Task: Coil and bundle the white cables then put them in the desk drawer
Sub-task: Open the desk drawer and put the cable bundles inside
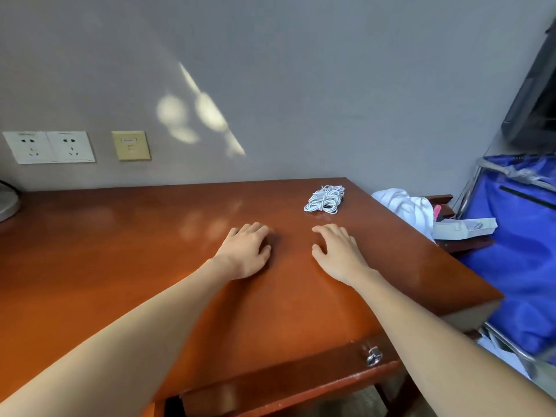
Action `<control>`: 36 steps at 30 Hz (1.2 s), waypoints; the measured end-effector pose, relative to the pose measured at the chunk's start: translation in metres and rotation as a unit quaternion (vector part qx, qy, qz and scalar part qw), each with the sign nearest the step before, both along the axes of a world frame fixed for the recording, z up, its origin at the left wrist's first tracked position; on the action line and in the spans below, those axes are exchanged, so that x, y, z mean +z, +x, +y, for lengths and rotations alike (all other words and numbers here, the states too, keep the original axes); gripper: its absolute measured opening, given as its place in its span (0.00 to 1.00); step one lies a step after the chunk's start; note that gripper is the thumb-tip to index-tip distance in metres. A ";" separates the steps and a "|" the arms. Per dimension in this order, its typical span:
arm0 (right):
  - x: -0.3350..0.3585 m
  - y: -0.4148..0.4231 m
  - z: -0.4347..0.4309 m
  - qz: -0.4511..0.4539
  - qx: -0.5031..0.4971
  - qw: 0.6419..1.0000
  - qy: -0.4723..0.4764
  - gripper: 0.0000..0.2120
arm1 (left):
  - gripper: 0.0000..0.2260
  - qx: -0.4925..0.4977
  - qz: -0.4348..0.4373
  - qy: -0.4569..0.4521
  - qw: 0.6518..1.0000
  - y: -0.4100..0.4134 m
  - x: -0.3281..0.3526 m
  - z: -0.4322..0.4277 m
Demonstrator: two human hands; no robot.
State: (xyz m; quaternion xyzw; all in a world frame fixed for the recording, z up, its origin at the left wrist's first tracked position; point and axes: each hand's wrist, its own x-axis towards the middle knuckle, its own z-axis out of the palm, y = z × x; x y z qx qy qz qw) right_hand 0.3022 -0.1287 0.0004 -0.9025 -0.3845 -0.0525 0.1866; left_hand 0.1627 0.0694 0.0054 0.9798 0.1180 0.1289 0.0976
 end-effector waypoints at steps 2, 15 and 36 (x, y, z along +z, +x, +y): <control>-0.003 0.013 0.004 0.003 -0.009 1.000 0.004 0.23 | 0.19 -0.006 -0.003 -0.004 1.000 0.017 -0.003 0.001; -0.003 0.086 0.021 0.009 -0.088 0.996 0.002 0.29 | 0.18 -0.011 -0.022 -0.017 1.000 0.092 -0.011 0.006; -0.008 0.140 0.042 -0.041 -0.019 0.998 0.038 0.28 | 0.15 -0.001 -0.104 -0.045 0.994 0.164 -0.015 0.015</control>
